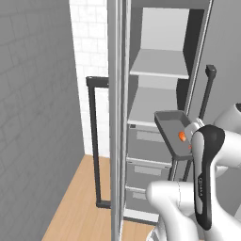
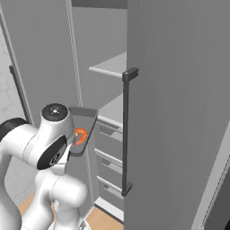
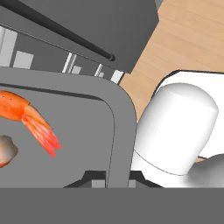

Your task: Take the meat container that has the shrimp and place it on the second highest rack of the freezer. Then take the vegetable container that has the corn and onion and place it on the highest rack of the freezer.

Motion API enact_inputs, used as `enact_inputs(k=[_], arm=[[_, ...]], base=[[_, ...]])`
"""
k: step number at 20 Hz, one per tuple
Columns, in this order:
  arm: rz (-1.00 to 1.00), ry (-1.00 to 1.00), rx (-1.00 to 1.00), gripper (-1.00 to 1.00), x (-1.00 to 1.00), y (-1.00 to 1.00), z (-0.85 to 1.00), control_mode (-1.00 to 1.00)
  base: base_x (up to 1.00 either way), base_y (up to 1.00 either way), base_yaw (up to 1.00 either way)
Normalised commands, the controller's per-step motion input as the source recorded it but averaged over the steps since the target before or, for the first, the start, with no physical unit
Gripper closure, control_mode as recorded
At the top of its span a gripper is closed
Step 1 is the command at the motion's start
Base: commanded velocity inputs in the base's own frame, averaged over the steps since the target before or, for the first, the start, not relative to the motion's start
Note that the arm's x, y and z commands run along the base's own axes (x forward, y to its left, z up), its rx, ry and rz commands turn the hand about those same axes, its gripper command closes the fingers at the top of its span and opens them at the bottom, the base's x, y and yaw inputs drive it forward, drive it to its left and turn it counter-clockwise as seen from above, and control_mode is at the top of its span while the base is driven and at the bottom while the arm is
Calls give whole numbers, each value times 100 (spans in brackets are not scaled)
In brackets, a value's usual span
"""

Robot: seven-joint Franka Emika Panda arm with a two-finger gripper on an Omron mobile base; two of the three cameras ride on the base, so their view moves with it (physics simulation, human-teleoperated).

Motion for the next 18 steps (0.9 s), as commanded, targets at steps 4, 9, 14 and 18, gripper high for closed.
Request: enact_inputs(k=[4,9,14,18], arm=[[0,0,0,100,0,0,0,100],[0,0,0,100,0,0,0,100],[0,0,0,100,0,0,0,100],[0,0,0,100,0,0,0,100]], base=[[15,7,-3],[18,-9,0],[67,0,0],[40,0,0]])
